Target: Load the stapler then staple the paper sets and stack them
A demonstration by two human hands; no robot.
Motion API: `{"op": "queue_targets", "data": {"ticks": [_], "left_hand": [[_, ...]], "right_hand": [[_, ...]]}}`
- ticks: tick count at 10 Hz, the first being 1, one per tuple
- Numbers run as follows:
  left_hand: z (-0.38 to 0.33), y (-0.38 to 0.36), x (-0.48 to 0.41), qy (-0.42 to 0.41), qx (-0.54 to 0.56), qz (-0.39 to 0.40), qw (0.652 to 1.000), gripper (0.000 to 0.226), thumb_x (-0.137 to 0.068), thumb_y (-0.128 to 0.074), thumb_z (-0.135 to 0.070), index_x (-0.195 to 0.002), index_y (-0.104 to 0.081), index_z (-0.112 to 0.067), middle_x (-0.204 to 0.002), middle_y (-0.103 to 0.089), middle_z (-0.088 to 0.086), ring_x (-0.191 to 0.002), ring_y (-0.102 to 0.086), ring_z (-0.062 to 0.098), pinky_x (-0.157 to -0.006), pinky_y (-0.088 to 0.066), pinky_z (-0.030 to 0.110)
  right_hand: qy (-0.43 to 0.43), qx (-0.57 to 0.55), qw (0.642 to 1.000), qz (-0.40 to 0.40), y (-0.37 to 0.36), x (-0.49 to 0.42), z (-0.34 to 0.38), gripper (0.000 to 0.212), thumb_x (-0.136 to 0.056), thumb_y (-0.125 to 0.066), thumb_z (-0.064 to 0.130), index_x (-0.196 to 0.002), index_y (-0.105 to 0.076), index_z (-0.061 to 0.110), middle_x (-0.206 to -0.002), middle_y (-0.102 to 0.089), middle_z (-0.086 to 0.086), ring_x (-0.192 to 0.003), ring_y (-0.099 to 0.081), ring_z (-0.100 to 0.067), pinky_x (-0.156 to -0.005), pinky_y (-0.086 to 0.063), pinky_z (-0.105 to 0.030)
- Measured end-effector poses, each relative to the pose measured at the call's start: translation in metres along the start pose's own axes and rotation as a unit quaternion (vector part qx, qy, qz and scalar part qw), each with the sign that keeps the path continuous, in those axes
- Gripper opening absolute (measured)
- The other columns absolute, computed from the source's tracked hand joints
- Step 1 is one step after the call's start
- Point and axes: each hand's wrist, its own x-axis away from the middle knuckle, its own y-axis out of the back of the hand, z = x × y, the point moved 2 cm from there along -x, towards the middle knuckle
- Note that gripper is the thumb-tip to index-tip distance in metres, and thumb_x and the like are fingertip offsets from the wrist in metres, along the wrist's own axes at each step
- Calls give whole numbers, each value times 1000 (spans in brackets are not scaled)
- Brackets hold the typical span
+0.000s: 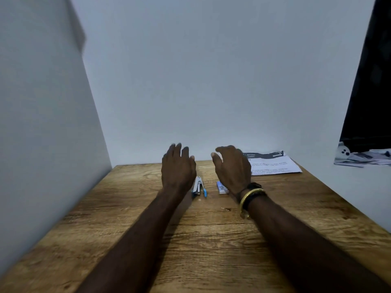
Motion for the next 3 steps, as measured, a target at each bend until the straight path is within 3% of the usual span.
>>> {"op": "queue_targets", "data": {"ticks": [1, 2, 3], "left_hand": [[0, 12, -9, -64, -9, -89, 994, 63, -107, -27, -35, -160, -16, -2, -169, -5, 21, -158, 1, 35, -129, -8, 48], [3, 27, -22, -89, -18, -153, 984, 70, -106, -25, -38, -159, -7, 4, -167, 2, 27, -157, 5, 40, -128, -6, 53], [1, 38, -27, -103, -1, -199, 975, 79, -105, -31, -46, -158, -6, 6, -166, 3, 31, -156, 6, 42, -128, -4, 53]], "right_hand": [[72, 63, 991, -97, 10, -10, 9, 50, -104, -51, 39, -144, -57, 11, -151, -54, -17, -131, -56, -35, -101, -46, -47], [129, 88, 978, -140, 18, -25, 11, 64, -104, -46, 43, -158, -38, 9, -166, -32, -21, -146, -42, -37, -113, -38, -52], [177, 113, 966, -150, 26, -34, 13, 75, -106, -39, 52, -164, -19, 7, -172, -13, -21, -160, -14, -36, -126, -19, -57]]}}
